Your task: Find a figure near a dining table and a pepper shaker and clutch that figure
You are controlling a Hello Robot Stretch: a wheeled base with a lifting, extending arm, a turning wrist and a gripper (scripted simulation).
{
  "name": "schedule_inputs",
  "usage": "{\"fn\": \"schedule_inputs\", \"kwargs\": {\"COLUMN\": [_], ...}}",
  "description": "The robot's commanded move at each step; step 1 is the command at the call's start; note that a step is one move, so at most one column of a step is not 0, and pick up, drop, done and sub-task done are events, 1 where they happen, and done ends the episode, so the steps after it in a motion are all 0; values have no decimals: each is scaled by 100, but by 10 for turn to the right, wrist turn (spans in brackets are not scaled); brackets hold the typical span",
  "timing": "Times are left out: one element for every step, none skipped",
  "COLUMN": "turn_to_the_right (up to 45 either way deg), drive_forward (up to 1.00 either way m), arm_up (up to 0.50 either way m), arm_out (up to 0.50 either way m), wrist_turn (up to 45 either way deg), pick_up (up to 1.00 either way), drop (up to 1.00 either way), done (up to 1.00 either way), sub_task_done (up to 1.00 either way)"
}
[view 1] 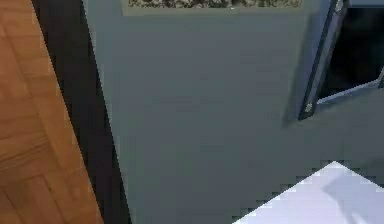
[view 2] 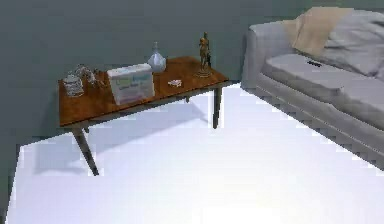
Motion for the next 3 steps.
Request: {"fn": "schedule_inputs", "kwargs": {"turn_to_the_right": [-450,-450,-450], "drive_forward": [0,0,0], "arm_up": [0,0,0], "arm_out": [0,0,0], "wrist_turn": [0,0,0], "pick_up": [0,0,0], "drop": [0,0,0], "done": [0,0,0], "sub_task_done": [0,0,0]}}
